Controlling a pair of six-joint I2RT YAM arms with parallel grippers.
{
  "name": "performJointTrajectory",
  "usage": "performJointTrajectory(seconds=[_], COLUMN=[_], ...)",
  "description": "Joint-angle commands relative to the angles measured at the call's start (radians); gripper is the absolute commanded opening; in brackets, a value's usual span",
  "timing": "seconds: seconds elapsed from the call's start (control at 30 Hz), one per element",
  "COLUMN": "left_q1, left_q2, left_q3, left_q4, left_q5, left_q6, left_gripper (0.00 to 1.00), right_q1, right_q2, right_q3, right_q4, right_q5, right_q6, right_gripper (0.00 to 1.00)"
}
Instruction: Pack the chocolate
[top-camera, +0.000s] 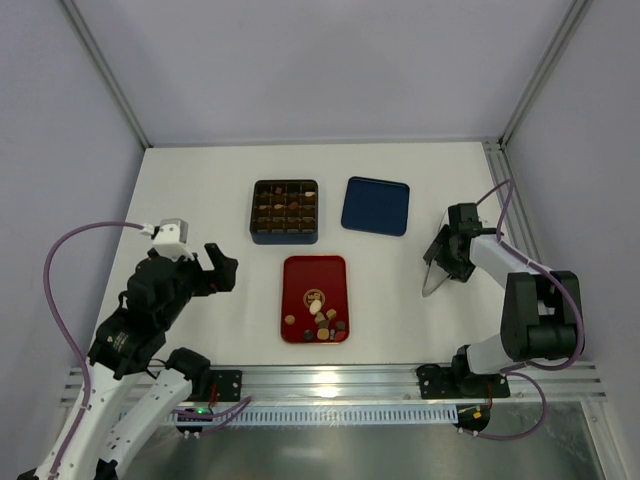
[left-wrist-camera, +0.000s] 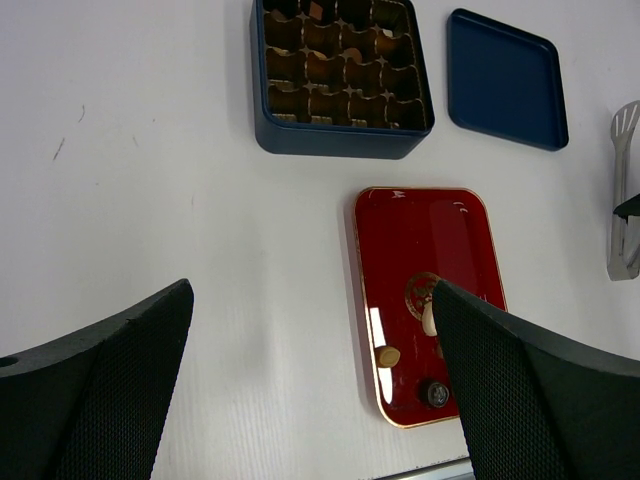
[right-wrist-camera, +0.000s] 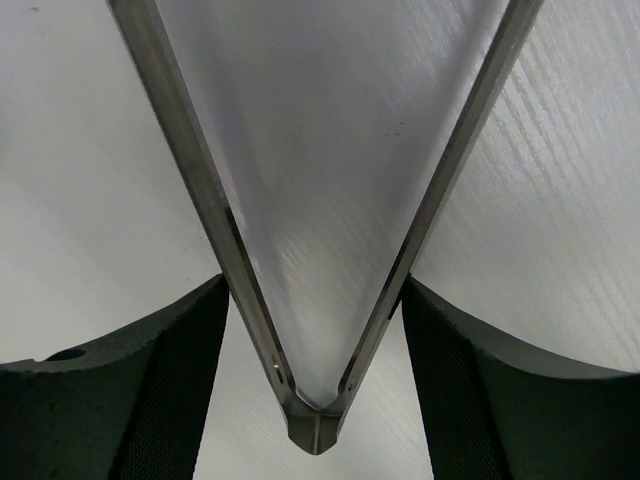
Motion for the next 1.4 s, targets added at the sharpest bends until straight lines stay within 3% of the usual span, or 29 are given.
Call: performJointTrajectory(seconds=[0.0, 0.23, 0.47, 0.73, 0.87, 1.17, 1.37], left_q1=[-0.002, -0.002, -0.002, -0.002, -0.002, -0.004, -0.018], left_q2=[-0.010, -0.008, 0.024, 0.143, 0.222, 0.499, 0.636], left_q3=[0.000, 0.000, 0.009, 0.048, 0.086, 0.258, 0.347], left_q4=[0.036, 0.036, 0.041, 0.096, 0.125, 0.211, 0.263], left_q5=[0.010, 0.006, 0.003, 0.052, 0.094, 0.262, 0.302], left_q6=[0.015, 0.013, 0.015, -0.030, -0.048, -0.093, -0.120], left_gripper=[1.00, 1.00, 1.00, 1.00, 1.00, 1.00, 1.00], right_q1=[-0.005, -0.005, -0.005, 0.006, 0.035, 0.067, 0.078], right_q2=[0.011, -0.030, -0.206, -0.270, -0.146, 0.286, 0.509], right_q3=[-0.007, -0.030, -0.026, 0.139, 0.290, 0.615, 0.772], right_q4=[0.032, 0.025, -0.049, -0.072, -0.068, -0.037, -0.061], right_q5=[-0.026, -0.040, -0.037, -0.069, -0.067, -0.121, -0.173], right_q6=[0.016, 0.030, 0.016, -0.054, -0.114, -0.177, -0.178], right_gripper=[0.73, 0.84, 0.85, 0.85, 0.82, 0.47, 0.41])
